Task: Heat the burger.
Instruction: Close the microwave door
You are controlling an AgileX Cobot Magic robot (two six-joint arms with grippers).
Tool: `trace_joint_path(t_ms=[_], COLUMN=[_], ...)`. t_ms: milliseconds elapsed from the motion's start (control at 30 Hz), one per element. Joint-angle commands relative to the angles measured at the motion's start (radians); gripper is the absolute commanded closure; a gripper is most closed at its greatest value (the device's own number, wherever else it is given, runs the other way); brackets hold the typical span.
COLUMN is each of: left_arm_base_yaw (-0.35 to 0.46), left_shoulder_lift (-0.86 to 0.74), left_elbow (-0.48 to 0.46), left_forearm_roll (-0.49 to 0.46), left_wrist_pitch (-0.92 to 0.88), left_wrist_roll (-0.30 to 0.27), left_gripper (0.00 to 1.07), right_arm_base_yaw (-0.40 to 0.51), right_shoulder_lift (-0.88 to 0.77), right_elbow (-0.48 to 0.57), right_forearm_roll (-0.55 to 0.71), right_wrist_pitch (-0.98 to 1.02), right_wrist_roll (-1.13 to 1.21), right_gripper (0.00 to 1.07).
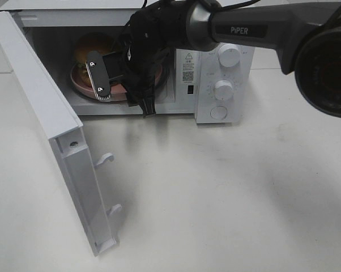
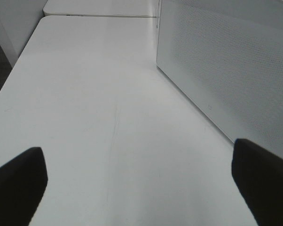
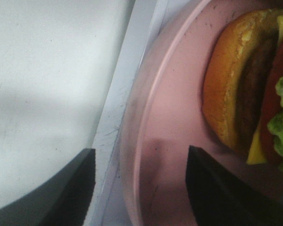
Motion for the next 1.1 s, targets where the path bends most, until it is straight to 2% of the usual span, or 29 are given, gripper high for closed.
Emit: trace_joint_path(t_ms=[33,67,133,167,233,300,433,667,700,1100], left_arm_base_yaw=[0.000,0.000,0.000,0.000,0.000,0.000,0.000,0.000,0.000,0.000], left_shoulder_lift=[-0.016,-0.016,-0.016,-0.016,-0.016,-0.016,-0.016,-0.016,-0.016,-0.016], left_elbow=[0.003,0.003,0.003,0.003,0.003,0.003,0.003,0.003,0.003,0.003], left_forearm_roll=[-0.006,-0.006,-0.006,-0.006,-0.006,-0.006,-0.006,-0.006,-0.006,-0.006], left_wrist_pitch=[-0.013,-0.013,-0.013,-0.013,-0.013,-0.013,-0.013,-0.013,-0.013,-0.013], left_wrist_roll=[0.002,0.002,0.002,0.002,0.002,0.002,0.002,0.002,0.002,0.002], left_gripper=[0.07,0.07,0.07,0.07,0.07,0.07,0.07,0.07,0.07,0.07], right_arm_base_yaw=[0.003,0.003,0.003,0.003,0.003,0.003,0.003,0.003,0.003,0.003], right_shoulder_lift=[-0.069,-0.069,-0.110,-0.110,-0.151,-0.166,-0.232,-0.323,-0.359,-0.532], right_elbow=[0.103,0.103,0.171,0.171,0.234,0.256,0.372,0.503,0.549,0.756], right_forearm_roll=[0.022,0.022,0.022,0.022,0.022,0.022,0.020,0.019,0.019,0.016], right_wrist_pitch=[-0.070,-0.070,-0.123,-0.123,-0.142,-0.148,-0.185,-0.229,-0.249,-0.273], right_wrist_roll=[0.002,0.002,0.002,0.002,0.002,0.002,0.002,0.006,0.006,0.078], right_gripper=[0.44,0.44,0.37,0.37,0.31,0.30,0.31,0.31,0.31,0.31])
